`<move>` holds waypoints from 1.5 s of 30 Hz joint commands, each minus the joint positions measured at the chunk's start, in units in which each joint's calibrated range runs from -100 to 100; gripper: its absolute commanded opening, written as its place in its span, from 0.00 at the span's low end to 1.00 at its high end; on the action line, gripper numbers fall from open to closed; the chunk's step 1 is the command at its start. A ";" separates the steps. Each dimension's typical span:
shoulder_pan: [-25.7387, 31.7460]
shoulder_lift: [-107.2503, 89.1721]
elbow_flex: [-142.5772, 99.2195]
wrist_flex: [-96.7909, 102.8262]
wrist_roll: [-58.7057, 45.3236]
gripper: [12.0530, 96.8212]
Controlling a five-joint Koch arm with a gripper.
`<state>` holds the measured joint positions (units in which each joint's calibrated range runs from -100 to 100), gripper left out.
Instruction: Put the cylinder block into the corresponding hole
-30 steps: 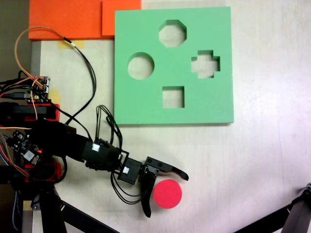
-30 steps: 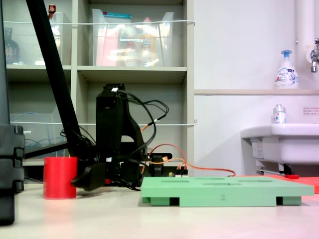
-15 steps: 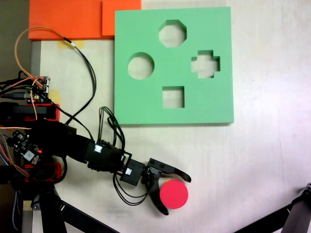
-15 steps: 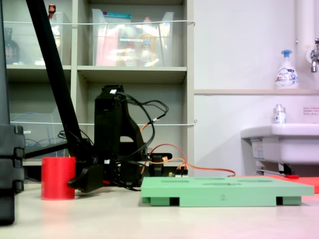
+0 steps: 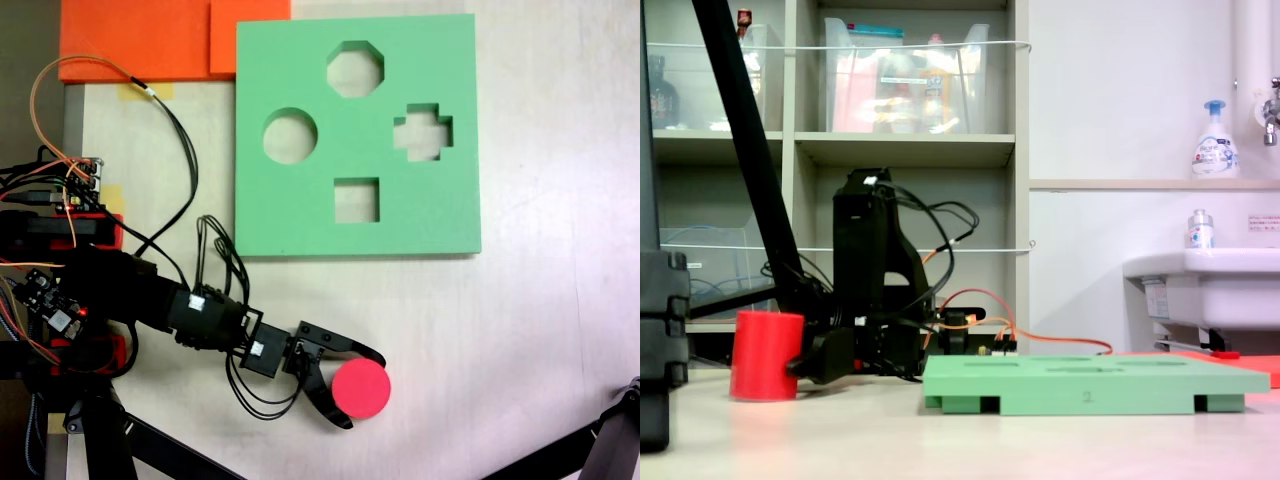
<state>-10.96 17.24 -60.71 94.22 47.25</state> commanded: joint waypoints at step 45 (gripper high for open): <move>34.53 -71.15 -25.14 -4.24 0.44 0.21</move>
<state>22.74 -54.99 -86.58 89.53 47.59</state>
